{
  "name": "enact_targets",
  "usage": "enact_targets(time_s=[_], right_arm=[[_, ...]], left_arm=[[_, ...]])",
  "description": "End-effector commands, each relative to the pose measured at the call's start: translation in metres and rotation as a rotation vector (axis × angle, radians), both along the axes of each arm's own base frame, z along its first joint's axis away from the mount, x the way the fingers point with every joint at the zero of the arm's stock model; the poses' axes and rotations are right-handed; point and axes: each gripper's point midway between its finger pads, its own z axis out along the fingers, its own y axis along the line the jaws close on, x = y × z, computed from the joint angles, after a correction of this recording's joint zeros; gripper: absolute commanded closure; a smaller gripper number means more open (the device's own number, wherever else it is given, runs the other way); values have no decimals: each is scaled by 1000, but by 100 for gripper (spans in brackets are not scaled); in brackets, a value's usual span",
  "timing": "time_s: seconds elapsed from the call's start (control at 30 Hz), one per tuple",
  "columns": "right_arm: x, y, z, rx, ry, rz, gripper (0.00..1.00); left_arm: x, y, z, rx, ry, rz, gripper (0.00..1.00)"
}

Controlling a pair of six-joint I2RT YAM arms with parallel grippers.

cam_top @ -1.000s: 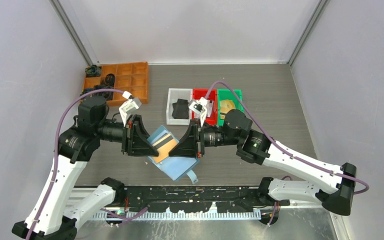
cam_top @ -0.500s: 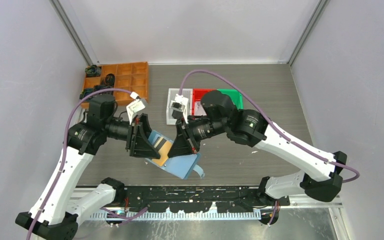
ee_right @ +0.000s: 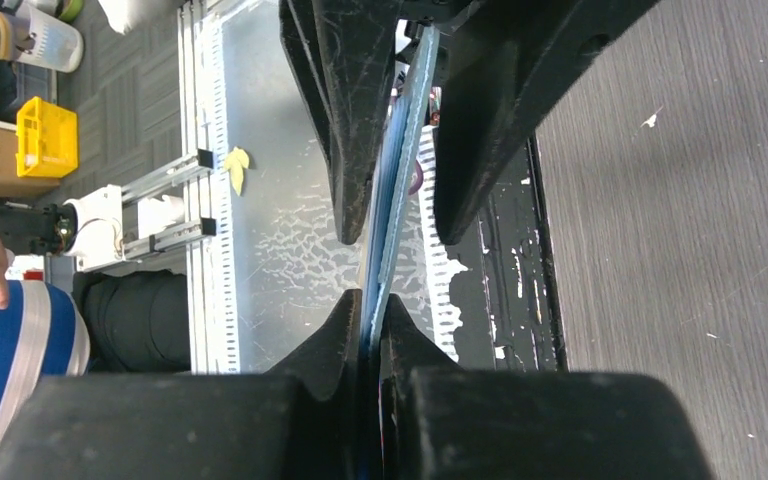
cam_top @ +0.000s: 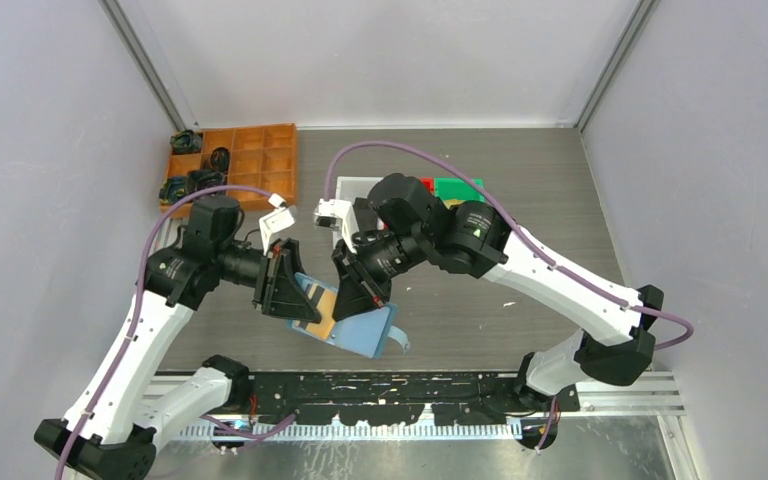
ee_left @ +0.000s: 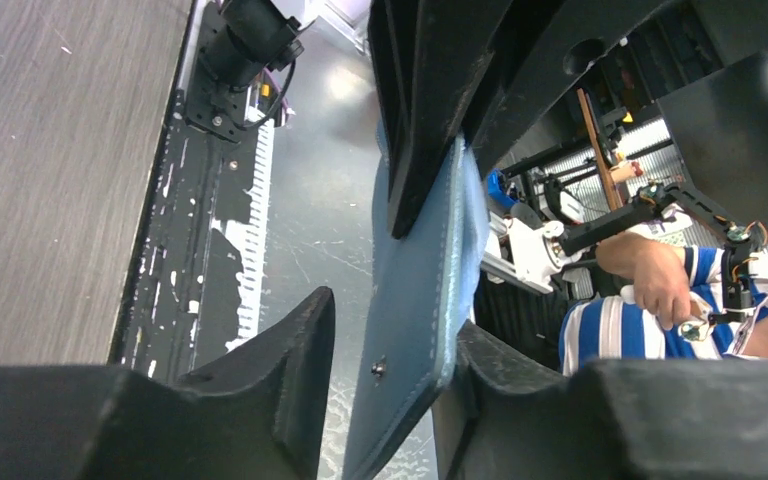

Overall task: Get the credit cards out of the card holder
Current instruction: Remove the credit card from the card holder.

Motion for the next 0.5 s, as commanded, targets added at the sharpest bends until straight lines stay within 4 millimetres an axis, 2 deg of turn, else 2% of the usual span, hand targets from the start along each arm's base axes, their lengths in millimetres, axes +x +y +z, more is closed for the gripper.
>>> enact_targets(time_s=[0.0, 0.1, 0.17, 0.23, 0.33, 0.4, 0.47], right_arm=[[-2, 3, 20, 51, -51, 33, 99], [4, 5, 24, 62, -75, 6, 83], [13, 2, 29, 80, -108, -42, 77], [33, -8, 39, 109, -143, -138, 68], [55, -35, 70, 217, -174, -295, 48], [63, -51, 89, 291, -209, -389, 42], [63, -66, 102, 354, -220, -459, 39]], left_arm=[[-6, 2, 4, -28, -20, -25, 67], [-2, 1, 3, -20, -40, -10, 87], [4, 0, 1, -3, -57, 17, 95], [10, 0, -2, 19, -73, 45, 98], [19, 1, -10, 66, -101, 83, 100], [26, 2, -17, 108, -138, 102, 100], [35, 2, -20, 141, -130, 128, 100]])
